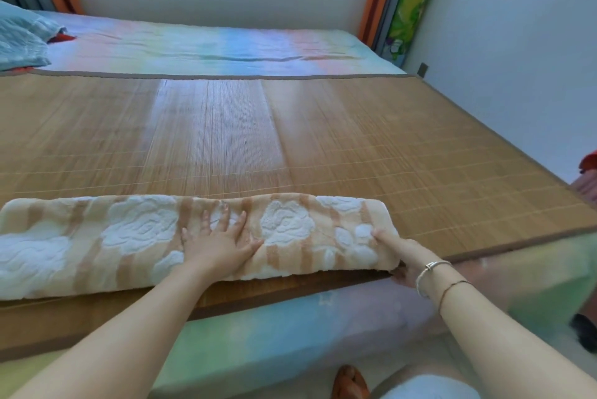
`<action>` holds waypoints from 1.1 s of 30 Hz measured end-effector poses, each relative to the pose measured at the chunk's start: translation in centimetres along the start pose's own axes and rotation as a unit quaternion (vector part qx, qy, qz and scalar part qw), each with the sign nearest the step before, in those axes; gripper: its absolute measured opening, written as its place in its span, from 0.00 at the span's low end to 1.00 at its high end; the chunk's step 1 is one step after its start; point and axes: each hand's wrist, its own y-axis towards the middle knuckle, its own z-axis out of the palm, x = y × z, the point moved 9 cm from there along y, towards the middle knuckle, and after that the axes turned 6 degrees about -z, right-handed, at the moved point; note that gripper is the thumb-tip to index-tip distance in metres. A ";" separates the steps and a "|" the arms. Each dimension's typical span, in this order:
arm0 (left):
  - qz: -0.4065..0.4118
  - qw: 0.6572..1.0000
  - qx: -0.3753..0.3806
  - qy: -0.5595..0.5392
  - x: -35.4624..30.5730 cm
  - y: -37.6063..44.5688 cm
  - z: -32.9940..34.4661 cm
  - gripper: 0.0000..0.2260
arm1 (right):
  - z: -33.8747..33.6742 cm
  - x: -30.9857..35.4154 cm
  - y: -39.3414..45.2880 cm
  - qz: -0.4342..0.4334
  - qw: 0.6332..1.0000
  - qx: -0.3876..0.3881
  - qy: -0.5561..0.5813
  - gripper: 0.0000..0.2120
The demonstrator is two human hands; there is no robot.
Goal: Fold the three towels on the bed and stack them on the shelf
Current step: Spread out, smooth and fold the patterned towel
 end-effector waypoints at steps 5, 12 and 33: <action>-0.012 0.999 0.031 -0.002 -0.3 -0.6 0.2 0.34 | 1.7 2.7 -1.3 -0.030 0.981 0.029 0.190 0.10; -0.004 0.993 0.085 -0.075 -4.3 -3.0 0.9 0.32 | 2.5 11.0 -6.7 -0.165 0.952 0.046 0.255 0.04; -0.118 0.765 -0.118 -0.622 21.8 -5.9 -4.7 0.15 | 35.9 13.3 -14.5 -0.208 0.954 0.180 -0.118 0.17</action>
